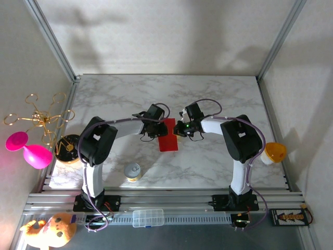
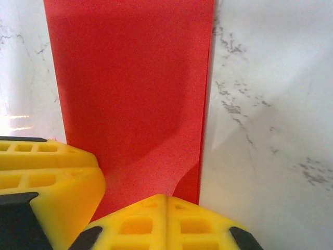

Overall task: Fold a paper plane with a square sheet of paper (pick it up from the middle)
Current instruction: First fold the square sheet of paper in half at the center of the table.

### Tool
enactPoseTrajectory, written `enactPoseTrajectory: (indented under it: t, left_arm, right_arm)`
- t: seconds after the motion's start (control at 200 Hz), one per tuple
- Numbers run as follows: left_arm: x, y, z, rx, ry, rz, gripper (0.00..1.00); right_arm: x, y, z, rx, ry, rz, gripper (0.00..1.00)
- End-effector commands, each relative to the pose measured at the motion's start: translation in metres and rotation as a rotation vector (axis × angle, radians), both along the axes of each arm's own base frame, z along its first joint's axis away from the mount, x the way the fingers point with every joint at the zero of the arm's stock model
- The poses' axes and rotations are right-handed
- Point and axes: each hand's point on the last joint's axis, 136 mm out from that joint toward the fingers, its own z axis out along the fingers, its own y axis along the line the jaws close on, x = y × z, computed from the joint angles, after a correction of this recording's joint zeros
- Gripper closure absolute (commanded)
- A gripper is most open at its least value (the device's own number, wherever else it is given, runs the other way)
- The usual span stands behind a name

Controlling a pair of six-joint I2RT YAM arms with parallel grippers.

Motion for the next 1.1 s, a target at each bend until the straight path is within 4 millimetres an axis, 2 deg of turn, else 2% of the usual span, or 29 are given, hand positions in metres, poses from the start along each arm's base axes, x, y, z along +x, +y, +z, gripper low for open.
enactPoseTrajectory:
  t: [0.0, 0.12, 0.2, 0.371, 0.456, 0.596, 0.686, 0.846, 1.092]
  left_arm:
    - [-0.008, 0.038, -0.011, 0.079, 0.02, 0.01, 0.78]
    - [-0.005, 0.057, -0.003, 0.086, 0.004, 0.03, 0.78]
    - [-0.001, 0.057, 0.013, 0.056, -0.023, 0.03, 0.77]
    - [0.001, 0.022, 0.058, -0.155, -0.079, 0.031, 0.77]
    - [-0.002, 0.005, 0.063, -0.229, -0.075, 0.046, 0.78]
    - [-0.011, -0.016, 0.049, -0.274, -0.016, 0.053, 0.8]
    - [-0.017, -0.019, 0.032, -0.249, 0.029, 0.053, 0.81]
    - [-0.026, -0.009, 0.004, -0.173, 0.098, 0.051, 0.82]
    - [-0.039, 0.016, -0.018, -0.147, 0.139, 0.065, 0.82]
  right_arm:
    - [-0.068, -0.087, -0.101, -0.436, 0.248, -0.045, 0.96]
    - [-0.069, -0.088, -0.101, -0.441, 0.248, -0.046, 0.96]
    - [-0.069, -0.087, -0.101, -0.438, 0.247, -0.047, 0.96]
    - [-0.067, -0.086, -0.1, -0.435, 0.245, -0.051, 0.96]
    - [-0.067, -0.086, -0.1, -0.434, 0.246, -0.053, 0.96]
    - [-0.069, -0.087, -0.102, -0.437, 0.254, -0.054, 0.96]
    - [-0.07, -0.088, -0.103, -0.439, 0.256, -0.053, 0.96]
    - [-0.071, -0.09, -0.102, -0.451, 0.256, -0.055, 0.96]
    - [-0.075, -0.092, -0.104, -0.457, 0.27, -0.066, 0.96]
